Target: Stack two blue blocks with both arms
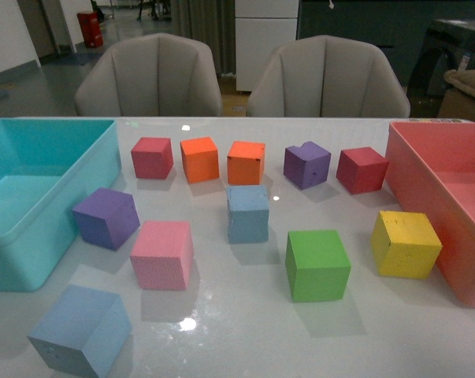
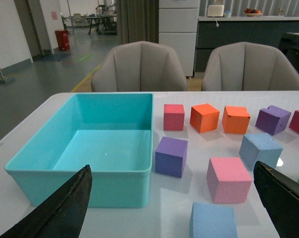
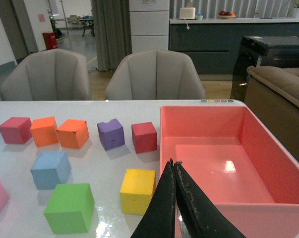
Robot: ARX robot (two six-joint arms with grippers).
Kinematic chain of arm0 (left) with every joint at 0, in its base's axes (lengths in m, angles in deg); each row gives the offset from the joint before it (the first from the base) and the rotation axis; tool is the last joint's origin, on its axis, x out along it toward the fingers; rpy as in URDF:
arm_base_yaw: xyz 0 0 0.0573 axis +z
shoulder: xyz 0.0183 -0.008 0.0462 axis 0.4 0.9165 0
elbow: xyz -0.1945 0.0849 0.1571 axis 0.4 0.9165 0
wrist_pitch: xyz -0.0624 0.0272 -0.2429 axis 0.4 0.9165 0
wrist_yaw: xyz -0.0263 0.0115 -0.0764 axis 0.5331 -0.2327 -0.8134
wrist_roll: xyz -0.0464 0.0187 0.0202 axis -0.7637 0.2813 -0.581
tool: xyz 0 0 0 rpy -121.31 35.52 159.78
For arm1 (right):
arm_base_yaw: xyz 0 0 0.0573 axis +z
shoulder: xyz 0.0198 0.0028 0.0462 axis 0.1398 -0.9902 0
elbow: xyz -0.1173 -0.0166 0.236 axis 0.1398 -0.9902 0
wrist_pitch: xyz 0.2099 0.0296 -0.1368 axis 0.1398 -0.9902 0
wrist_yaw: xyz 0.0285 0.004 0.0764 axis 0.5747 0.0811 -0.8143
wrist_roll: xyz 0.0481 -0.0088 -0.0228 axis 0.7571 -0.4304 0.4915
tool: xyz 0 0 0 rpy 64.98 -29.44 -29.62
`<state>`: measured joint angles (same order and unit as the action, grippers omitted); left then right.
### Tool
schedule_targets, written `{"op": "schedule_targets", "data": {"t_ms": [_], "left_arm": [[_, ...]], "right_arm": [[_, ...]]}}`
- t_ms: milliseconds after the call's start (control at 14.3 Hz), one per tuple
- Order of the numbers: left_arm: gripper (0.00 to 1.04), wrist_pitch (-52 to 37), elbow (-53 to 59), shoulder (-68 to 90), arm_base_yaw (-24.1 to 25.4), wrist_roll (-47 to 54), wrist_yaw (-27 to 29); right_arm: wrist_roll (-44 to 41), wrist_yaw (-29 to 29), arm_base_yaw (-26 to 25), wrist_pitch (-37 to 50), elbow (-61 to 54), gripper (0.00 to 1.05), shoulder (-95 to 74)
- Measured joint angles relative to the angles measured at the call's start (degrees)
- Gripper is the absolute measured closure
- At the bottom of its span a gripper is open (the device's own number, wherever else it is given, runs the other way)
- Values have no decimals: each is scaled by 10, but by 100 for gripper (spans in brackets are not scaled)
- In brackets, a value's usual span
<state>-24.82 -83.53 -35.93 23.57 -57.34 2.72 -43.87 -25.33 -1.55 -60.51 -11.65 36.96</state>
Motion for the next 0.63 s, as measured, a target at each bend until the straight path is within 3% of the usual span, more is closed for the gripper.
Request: {"op": "schedule_targets", "data": {"t_ms": [140, 628], "left_arm": [[7, 0, 0, 0, 0, 0, 0], [7, 0, 0, 0, 0, 0, 0]], "right_arm": [[0, -61, -63, -24, -15, 103, 33], [0, -68, -65, -75, -45, 103, 127]]}}
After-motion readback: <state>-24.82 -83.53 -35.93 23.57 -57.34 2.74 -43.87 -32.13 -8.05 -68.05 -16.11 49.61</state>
